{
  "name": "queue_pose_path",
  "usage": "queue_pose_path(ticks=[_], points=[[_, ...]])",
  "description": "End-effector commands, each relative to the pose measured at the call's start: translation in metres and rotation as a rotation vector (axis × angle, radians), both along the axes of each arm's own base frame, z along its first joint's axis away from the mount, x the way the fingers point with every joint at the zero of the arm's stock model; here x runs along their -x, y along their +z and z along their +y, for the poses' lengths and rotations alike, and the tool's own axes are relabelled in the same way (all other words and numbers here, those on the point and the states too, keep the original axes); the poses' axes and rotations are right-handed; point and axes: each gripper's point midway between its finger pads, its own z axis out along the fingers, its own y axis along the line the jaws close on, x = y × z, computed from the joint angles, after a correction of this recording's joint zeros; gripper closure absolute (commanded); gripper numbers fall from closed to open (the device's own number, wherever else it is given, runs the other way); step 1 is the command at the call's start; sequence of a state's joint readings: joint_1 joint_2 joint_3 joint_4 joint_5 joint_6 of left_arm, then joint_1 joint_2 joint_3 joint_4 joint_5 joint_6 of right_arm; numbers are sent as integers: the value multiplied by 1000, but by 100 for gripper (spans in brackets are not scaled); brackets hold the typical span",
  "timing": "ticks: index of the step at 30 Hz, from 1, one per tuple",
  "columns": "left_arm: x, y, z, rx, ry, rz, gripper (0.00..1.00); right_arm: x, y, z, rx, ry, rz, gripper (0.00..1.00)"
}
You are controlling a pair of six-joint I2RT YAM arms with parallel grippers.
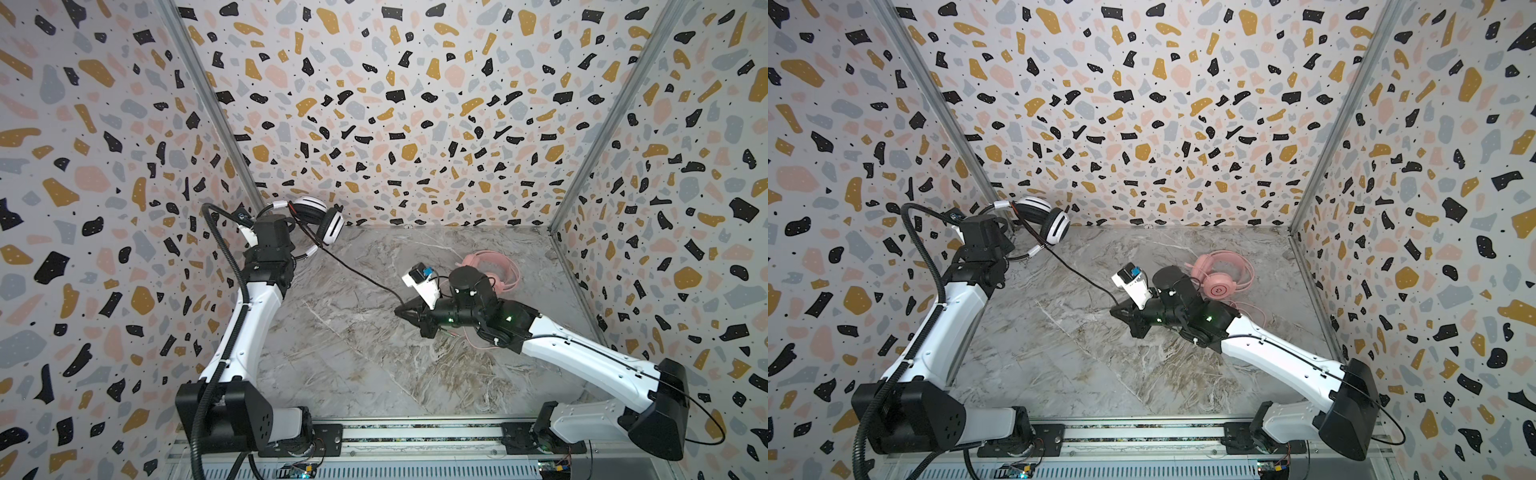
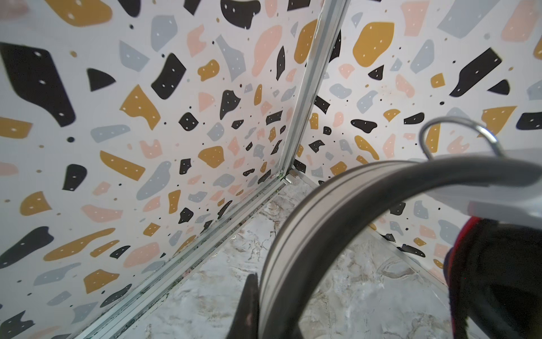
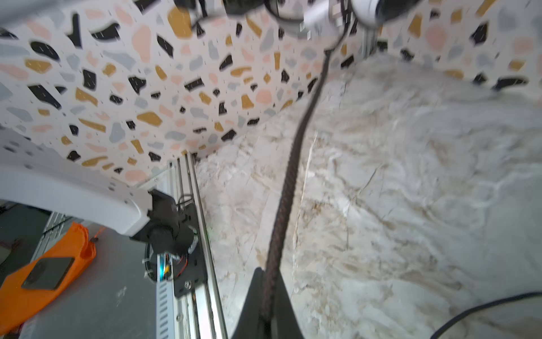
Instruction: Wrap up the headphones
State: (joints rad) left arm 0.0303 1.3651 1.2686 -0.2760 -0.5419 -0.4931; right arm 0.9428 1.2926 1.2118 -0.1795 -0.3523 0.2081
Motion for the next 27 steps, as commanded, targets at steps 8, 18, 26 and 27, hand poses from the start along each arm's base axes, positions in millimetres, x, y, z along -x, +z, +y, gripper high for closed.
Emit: queue_pose_path(ticks=[8, 18, 26, 27], points=[[3, -29, -115, -9, -462, 56, 100, -81, 120, -39, -59, -199, -273, 100], [66, -58, -267, 110, -1208, 203, 100, -176, 146, -38, -87, -244, -292, 100], [96, -20, -305, 220, -1456, 107, 100, -210, 38, -19, -4, -202, -69, 100], [96, -11, -304, 210, -1455, 84, 100, -208, 24, -20, 6, -201, -47, 100]])
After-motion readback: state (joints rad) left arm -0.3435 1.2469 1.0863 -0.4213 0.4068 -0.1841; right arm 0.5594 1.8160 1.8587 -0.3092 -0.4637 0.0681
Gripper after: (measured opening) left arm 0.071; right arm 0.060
